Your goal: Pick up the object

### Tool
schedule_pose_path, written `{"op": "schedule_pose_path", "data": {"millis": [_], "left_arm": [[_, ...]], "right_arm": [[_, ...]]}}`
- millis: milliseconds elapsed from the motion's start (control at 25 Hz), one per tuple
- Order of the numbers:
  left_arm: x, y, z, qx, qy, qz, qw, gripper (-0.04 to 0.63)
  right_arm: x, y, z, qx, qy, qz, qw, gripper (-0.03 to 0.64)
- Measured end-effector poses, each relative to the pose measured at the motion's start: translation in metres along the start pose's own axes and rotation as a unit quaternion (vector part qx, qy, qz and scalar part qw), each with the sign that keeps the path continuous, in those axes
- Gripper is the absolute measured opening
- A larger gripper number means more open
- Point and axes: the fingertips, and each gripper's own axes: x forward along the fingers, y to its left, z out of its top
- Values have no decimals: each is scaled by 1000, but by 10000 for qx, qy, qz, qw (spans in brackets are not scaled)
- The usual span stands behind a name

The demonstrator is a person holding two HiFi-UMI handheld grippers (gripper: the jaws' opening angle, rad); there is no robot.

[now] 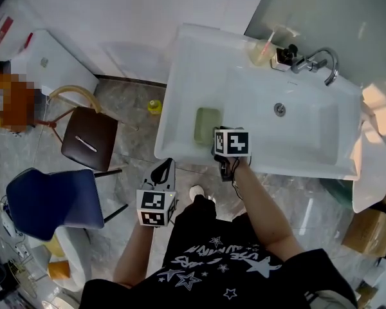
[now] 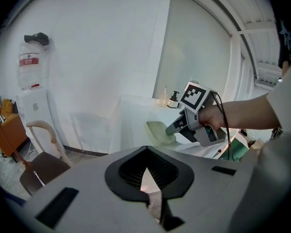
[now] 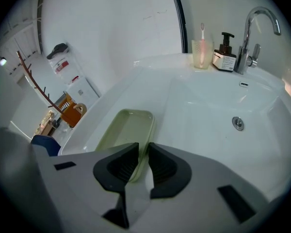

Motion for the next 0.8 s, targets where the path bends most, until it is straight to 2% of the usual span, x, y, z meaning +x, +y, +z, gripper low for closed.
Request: {"op": "schedule_pose_path", "data": {"millis": [160, 280, 480, 800], "left_arm": [[-1, -2, -6, 7, 44, -11, 10000, 14], [-3, -4, -10, -137, 69, 28, 9999, 14], [-9, -15, -8, -283, 46, 119, 9995, 15], [-20, -31, 4, -197, -198, 466, 9985, 15]], "right_arm": [[0, 0, 2, 31, -31, -116, 9999, 73], [1, 0, 5, 50, -71, -183, 9998, 45], [-4, 4, 8, -276, -76, -16, 9996, 35], [-33, -3, 18, -487, -383, 267, 9977, 31]]}}
